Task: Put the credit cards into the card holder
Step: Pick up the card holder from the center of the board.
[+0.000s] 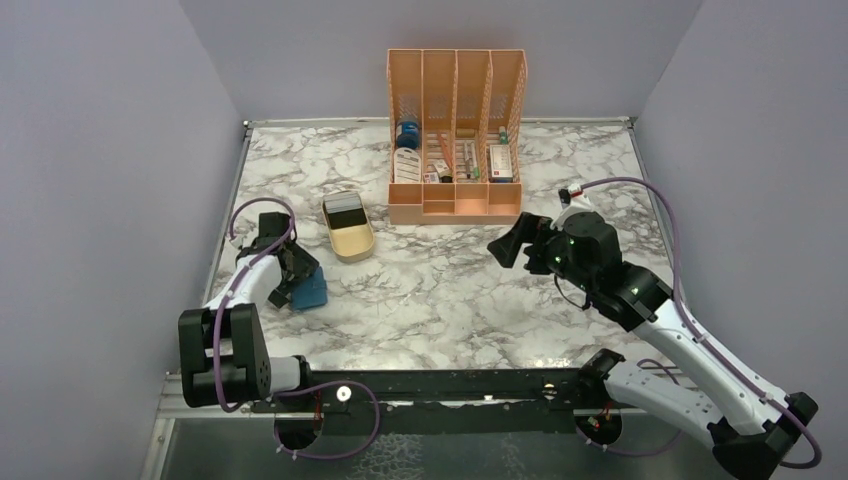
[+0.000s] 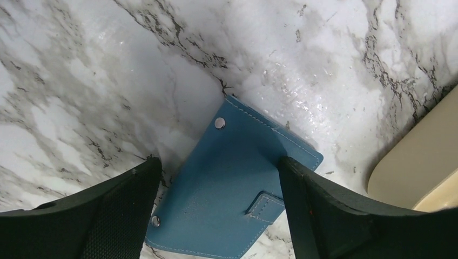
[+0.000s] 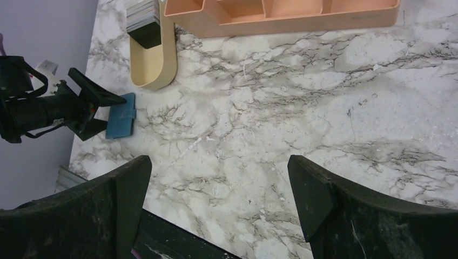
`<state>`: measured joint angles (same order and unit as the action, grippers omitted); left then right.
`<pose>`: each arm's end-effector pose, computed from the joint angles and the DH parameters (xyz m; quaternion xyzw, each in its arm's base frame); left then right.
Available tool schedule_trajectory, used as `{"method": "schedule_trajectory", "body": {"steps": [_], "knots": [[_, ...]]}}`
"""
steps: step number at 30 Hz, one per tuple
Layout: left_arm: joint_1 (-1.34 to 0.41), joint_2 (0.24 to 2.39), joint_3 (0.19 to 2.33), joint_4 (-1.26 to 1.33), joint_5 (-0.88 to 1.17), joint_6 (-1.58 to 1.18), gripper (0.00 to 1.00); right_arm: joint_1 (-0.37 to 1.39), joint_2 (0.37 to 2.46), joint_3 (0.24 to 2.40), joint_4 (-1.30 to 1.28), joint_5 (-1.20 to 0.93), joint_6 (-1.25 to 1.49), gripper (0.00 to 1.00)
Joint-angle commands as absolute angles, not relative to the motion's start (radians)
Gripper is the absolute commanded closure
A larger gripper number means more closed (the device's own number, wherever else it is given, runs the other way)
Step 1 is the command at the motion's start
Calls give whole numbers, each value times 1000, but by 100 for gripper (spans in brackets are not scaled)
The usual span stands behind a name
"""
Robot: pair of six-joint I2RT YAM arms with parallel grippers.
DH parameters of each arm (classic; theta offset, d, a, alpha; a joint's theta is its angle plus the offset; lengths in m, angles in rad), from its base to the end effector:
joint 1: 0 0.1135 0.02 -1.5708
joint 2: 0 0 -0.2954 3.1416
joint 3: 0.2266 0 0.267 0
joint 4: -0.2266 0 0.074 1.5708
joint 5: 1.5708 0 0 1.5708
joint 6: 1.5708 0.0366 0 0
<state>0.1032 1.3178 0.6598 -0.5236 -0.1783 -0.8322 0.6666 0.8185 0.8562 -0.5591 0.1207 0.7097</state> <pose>0.2284 0.0302 0.1861 -0.4559 0.8645 0.0129 0.2111 0.1376 0.1026 0.3440 0.0488 0.8630 0.2773 0.4194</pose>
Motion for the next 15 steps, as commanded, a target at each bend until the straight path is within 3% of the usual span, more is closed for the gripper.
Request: {"method": "schedule_trajectory", "body": {"steps": [1, 9, 15], "knots": [[93, 1322, 598, -508, -36, -812, 21, 663, 833, 842, -547, 123, 698, 0], [8, 1259, 580, -503, 80, -814, 49, 664, 847, 852, -563, 140, 698, 0], [-47, 1174, 566, -503, 122, -847, 61, 664, 856, 856, -570, 139, 703, 1]]}}
